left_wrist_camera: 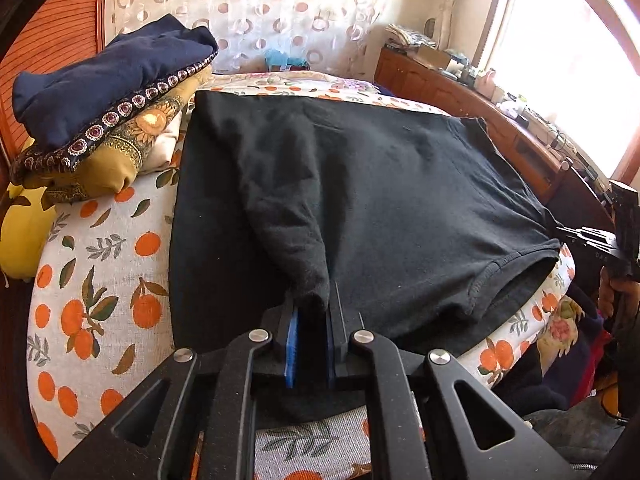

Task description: Fold small clothes

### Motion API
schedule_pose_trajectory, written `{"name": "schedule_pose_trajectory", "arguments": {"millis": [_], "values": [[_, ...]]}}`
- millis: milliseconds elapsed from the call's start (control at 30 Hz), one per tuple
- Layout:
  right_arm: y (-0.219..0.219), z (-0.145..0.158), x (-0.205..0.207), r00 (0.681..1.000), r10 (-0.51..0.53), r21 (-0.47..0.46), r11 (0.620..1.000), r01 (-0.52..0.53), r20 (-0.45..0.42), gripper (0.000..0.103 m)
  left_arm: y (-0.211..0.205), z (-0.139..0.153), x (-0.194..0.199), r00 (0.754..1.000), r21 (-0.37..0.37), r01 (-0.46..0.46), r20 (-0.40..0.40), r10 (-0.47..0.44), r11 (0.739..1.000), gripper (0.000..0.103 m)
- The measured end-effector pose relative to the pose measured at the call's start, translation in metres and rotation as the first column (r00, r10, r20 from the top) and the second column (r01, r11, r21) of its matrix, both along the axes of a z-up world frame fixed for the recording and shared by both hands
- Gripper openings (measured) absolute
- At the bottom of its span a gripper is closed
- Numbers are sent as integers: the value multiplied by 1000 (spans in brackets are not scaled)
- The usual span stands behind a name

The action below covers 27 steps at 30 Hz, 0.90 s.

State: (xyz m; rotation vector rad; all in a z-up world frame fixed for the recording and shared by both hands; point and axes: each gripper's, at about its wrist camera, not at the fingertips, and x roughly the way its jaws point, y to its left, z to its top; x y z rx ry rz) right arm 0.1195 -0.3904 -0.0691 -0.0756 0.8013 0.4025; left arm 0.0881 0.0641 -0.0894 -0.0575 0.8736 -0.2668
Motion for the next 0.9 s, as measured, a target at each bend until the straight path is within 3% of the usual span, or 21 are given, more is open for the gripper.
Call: {"name": "schedule_pose_trajectory", "arguments": {"millis": [200,267,333,500,600,667,900], "values": [[2,4,-5,1000,0,-5,1000,0,14,4,1,5,-6,1000,-2,-3,8,3,1000,11],[-1,3,-13,1000,-3,-16,1000,3,20,4,1,7,-7,1000,15,-5,15,5,1000,16],[0,5,-18,999,-6,-29,1000,7,31,5,0,8,-10,1000,33,-6,31,5,999,38],[7,15,-29,996,-10,-81,997,17,84,13,6,17,-12,998,41,-12,61,9,999,73],[13,23,-36,992,-6,-86,996,17,122,28,10,19,-11,998,55,-23,65,19,998,74],[17,28,-42,990,4,-78,997,7,142,47,14,18,-10,996,62,-47,73,42,997,74],[47,44,-59,976,53,-43,998,-45,209,49,19,18,-10,996,75,-66,68,61,995,74]]}}
